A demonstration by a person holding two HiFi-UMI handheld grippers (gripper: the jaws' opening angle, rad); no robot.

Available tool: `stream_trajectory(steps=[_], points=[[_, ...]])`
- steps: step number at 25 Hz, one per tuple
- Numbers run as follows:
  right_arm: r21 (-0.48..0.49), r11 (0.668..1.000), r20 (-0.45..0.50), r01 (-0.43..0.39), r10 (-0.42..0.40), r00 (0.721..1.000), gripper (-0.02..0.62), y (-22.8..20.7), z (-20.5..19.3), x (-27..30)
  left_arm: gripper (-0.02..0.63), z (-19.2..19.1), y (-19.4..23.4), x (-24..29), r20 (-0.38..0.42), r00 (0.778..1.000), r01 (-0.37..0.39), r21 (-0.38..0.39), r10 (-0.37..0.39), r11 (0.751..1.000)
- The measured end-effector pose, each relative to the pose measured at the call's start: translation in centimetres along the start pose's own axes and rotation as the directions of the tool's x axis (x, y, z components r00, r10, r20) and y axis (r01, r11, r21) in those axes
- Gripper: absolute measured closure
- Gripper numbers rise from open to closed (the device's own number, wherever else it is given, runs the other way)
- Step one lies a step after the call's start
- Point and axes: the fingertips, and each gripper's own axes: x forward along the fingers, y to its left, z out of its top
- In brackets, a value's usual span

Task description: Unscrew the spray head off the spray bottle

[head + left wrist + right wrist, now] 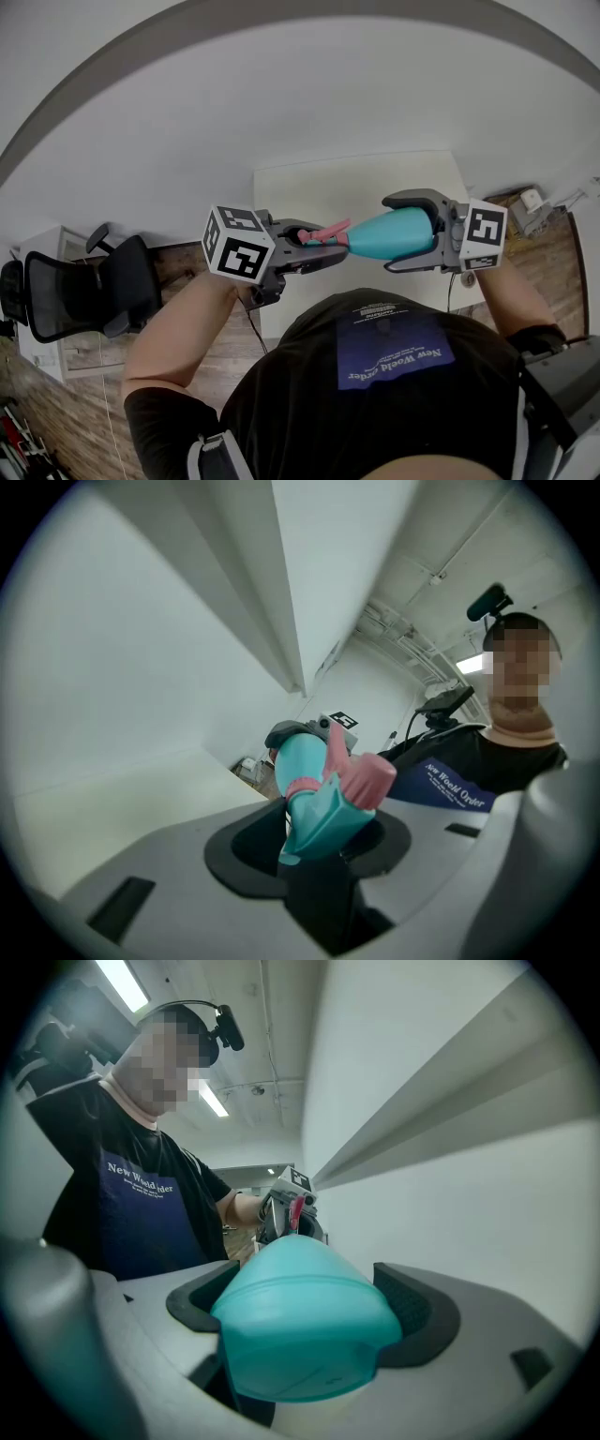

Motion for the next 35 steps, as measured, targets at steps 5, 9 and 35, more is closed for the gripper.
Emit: stream_trajectory(steps=[5,9,35], points=[[0.063,0.998,0.06,0.002,-0.006,0.998,0.149,-0.5,0.0,-0.5,0.471,0.9,0.0,0.0,0.017,1.0,-0.022,0.079,0.021,0.997],[0.079,0.997,0.074,-0.001,-0.005,0.997,0.149,-0.7,0.1,-0.6,0.469,1.1,-0.4,-0.1,0.008,1.0,-0.012,0.133,0.011,0.991],[0.321,0.941,0.154,-0.103,0.055,0.986,0.149,-2.0,0.1,-2.5,0.407,1.7,-1.7,-4.9,0.446,0.766,-0.238,0.866,0.463,-0.44]])
